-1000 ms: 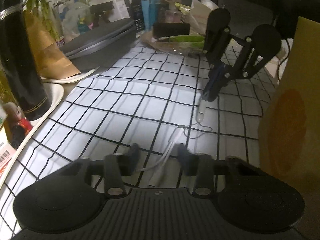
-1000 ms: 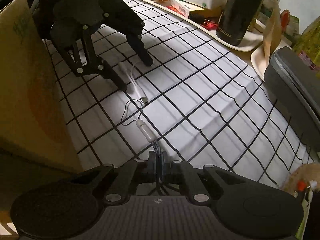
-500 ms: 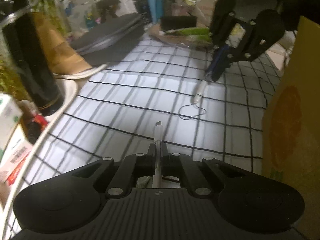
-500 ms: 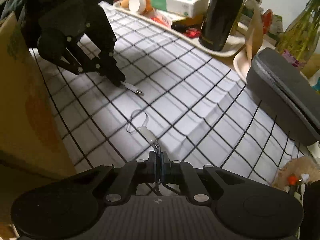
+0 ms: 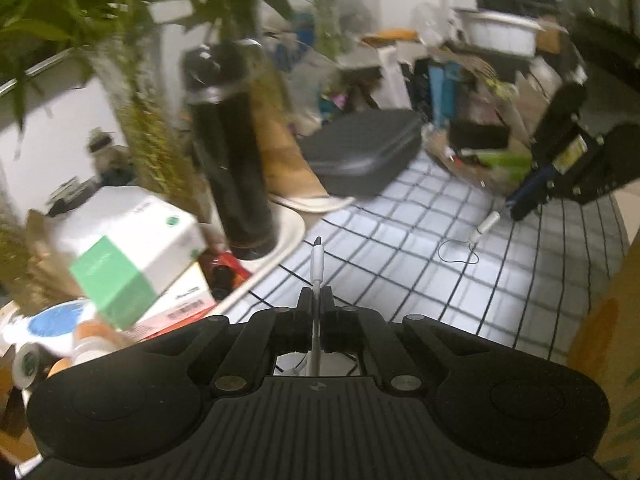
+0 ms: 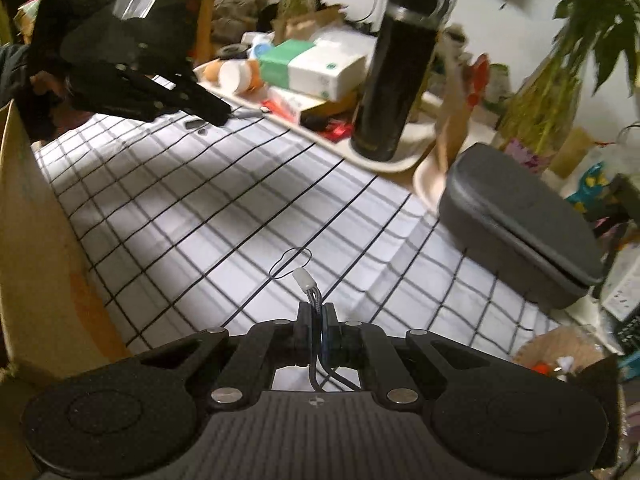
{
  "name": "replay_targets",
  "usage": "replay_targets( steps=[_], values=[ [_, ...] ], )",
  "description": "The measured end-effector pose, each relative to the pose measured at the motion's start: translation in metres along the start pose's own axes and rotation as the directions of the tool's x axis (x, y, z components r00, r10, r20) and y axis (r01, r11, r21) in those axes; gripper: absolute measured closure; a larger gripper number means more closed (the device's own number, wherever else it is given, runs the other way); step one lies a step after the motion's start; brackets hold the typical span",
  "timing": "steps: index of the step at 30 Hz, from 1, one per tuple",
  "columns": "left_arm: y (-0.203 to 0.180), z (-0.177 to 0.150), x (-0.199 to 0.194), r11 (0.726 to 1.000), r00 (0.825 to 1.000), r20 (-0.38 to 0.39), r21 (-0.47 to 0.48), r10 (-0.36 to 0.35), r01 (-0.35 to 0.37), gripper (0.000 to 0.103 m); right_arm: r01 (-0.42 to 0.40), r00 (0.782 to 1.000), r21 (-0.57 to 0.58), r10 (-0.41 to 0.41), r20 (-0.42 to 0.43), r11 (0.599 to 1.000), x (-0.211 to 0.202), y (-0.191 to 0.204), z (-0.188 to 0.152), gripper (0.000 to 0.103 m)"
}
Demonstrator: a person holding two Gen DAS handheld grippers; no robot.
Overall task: Organize soft objects
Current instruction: 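Carry the cable and white stick over the box and open both grippers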
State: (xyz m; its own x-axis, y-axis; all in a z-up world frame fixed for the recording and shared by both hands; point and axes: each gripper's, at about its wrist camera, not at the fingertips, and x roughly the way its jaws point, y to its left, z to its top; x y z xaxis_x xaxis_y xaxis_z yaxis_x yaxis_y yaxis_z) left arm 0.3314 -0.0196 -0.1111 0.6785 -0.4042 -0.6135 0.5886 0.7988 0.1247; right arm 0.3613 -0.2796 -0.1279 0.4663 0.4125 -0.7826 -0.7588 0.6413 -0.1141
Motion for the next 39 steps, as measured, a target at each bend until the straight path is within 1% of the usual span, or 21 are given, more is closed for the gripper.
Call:
replay_targets(
  steps=[3,5,11,14,17,21,24,27,32,35,37,39],
  values=[
    [-0.002,0.005,-0.013,0.999,1.0,0.001,-0.047,0.027,-0.027,0.1,0.024,0.999,0.023,-0.024,0.026,0.999,-0.009,0.0,0.003,0.096],
    [-0.006,0.007,-0.022,0.998,0.999,-0.005,-0.049,0.042,-0.043,0.1,0.041,0.998,0.031,-0.042,0.042,0.999,-0.017,0.003,0.006,0.096],
    [-0.014,0.018,-0.053,0.993,0.997,-0.011,-0.089,0.073,-0.073,0.1,0.046,0.995,0.062,-0.051,0.087,0.997,-0.038,0.012,0.009,0.096],
    [-0.018,0.022,-0.065,0.99,0.996,-0.035,-0.118,0.079,-0.082,0.1,0.053,0.992,0.071,-0.061,0.115,0.996,-0.048,0.016,0.009,0.096],
    [-0.024,0.025,-0.076,0.986,0.993,-0.05,-0.125,0.107,-0.112,0.1,0.047,0.987,0.082,-0.059,0.151,0.996,-0.062,0.022,0.01,0.096],
    [-0.035,0.03,-0.095,0.981,0.99,-0.042,-0.138,0.135,-0.14,0.1,0.023,0.979,0.102,-0.043,0.2,0.995,-0.076,0.031,0.012,0.096],
    [-0.041,0.034,-0.109,0.978,0.99,-0.04,-0.156,0.134,-0.139,0.1,-0.004,0.973,0.122,-0.025,0.23,0.992,-0.085,0.039,0.011,0.096],
    [-0.048,0.035,-0.122,0.975,0.988,-0.053,-0.162,0.147,-0.153,0.1,-0.027,0.966,0.139,-0.009,0.257,0.99,-0.094,0.047,0.01,0.096],
    [-0.054,0.031,-0.146,0.964,0.992,-0.044,-0.235,0.116,-0.123,0.1,-0.071,0.954,0.15,0.023,0.298,0.986,-0.108,0.064,0.006,0.096],
    [-0.061,0.028,-0.158,0.956,0.992,-0.037,-0.263,0.123,-0.128,0.1,-0.136,0.937,0.16,0.075,0.342,0.978,-0.116,0.069,0.002,0.096],
    [-0.065,0.026,-0.166,0.95,0.993,-0.031,-0.289,0.112,-0.116,0.1,-0.144,0.931,0.166,0.076,0.357,0.976,-0.121,0.074,0.001,0.096],
    [-0.072,0.025,-0.175,0.949,0.993,-0.027,-0.293,0.117,-0.12,0.1,-0.15,0.924,0.167,0.079,0.373,0.974,-0.127,0.079,0.001,0.096]
  ],
)
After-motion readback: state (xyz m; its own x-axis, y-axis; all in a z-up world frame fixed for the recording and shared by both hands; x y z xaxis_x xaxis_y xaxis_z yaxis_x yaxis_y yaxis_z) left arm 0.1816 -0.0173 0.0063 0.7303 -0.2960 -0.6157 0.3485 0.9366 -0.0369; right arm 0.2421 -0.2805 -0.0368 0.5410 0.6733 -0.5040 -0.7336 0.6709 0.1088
